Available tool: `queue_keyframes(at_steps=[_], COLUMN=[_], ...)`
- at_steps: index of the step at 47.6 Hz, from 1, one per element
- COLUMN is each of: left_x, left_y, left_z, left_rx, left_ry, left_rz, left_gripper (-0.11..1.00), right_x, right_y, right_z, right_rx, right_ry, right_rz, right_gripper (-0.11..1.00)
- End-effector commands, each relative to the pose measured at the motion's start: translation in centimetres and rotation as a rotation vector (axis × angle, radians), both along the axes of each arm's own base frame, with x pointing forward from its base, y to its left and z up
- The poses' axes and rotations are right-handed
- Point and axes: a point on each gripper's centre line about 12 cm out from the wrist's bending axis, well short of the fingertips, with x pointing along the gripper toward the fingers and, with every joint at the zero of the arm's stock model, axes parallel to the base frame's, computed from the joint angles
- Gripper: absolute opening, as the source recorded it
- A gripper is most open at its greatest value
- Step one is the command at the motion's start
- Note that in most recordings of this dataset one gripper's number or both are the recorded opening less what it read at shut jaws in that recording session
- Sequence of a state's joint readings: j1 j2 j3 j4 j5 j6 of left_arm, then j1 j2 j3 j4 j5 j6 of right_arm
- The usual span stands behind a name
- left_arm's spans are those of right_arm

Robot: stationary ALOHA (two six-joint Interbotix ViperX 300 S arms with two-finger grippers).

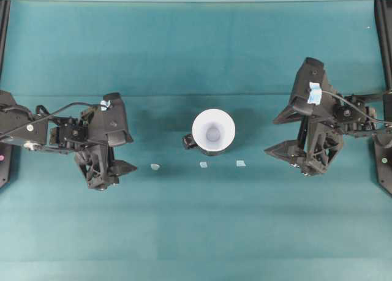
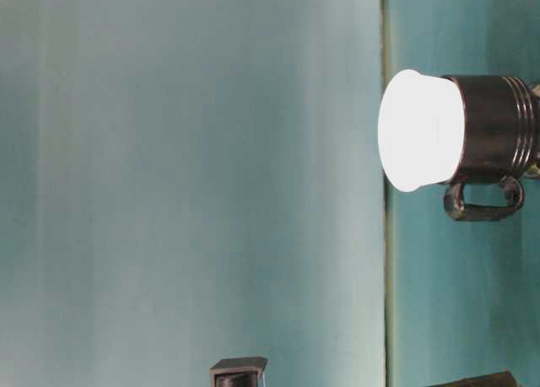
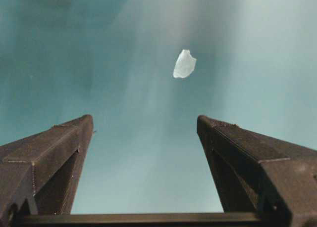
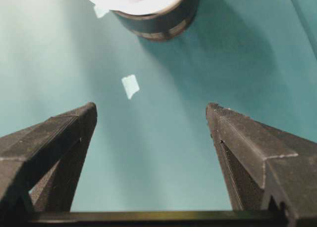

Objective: Put a paper cup into the cup holder on your left arm.

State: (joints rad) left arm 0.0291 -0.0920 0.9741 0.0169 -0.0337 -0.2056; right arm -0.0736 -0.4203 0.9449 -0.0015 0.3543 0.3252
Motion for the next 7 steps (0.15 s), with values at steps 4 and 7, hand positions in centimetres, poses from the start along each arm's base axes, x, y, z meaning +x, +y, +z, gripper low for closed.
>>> queue_keyframes(at_steps=[4, 7], left_x=[0.41, 0.41], left_y=[0.01, -0.04], left_z=[0.3, 0.35], left_rx=[-0.001, 0.0], left_ry=[-0.017, -0.018], left_rz=[0.001, -0.002], left_gripper=[0.92, 0.92], right_x=[0.18, 0.12], right_y=[0.08, 0.09], right_z=[0.32, 0.23], right_rx=[0.008, 0.008], right_ry=[-0.014, -0.013], right_rz=[-0.006, -0.006], right_gripper=[0.94, 0.94])
